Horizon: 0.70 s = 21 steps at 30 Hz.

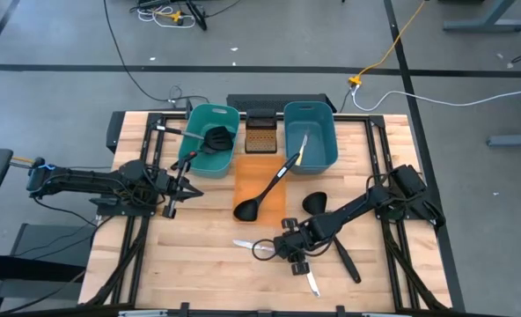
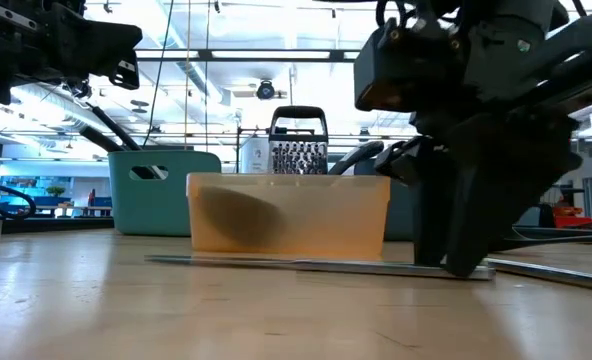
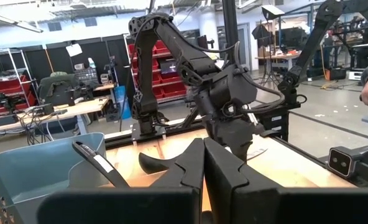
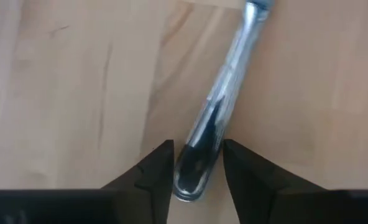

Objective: Pick & Place Kitchen Items
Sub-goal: Put the left silver knife into the blue bin

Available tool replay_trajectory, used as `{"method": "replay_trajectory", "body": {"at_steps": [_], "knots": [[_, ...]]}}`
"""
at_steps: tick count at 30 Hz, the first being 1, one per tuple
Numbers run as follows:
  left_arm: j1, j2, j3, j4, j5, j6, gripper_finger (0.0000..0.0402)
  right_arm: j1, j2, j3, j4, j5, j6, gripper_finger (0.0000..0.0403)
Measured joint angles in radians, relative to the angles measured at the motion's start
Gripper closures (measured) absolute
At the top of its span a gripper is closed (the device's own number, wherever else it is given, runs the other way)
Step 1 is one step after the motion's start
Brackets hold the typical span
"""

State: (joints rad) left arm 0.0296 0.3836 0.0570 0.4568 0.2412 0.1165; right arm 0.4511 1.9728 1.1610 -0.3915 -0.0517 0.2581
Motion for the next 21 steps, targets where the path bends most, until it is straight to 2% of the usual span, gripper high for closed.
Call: {"method": "replay_trajectory", "body": {"at_steps": [11, 15, 21], "knots": [[0.0, 0.0, 0.0, 0.0, 0.0, 0.0, 0.0388, 0.016, 0.001, -0.001, 0.056, 0.062, 0.093, 0.0263], [0.0, 0.0, 0.0, 0.0, 0.0, 0.0, 0.0388, 0.024, 0.01, -0.01, 0.059, 0.036, 0.104, 0.0269], [0.0, 0.0, 0.0, 0.0, 0.0, 0.0, 0.0388, 0.058, 0.008, -0.038, 0.069, 0.088, 0.147, 0.0278]]}}
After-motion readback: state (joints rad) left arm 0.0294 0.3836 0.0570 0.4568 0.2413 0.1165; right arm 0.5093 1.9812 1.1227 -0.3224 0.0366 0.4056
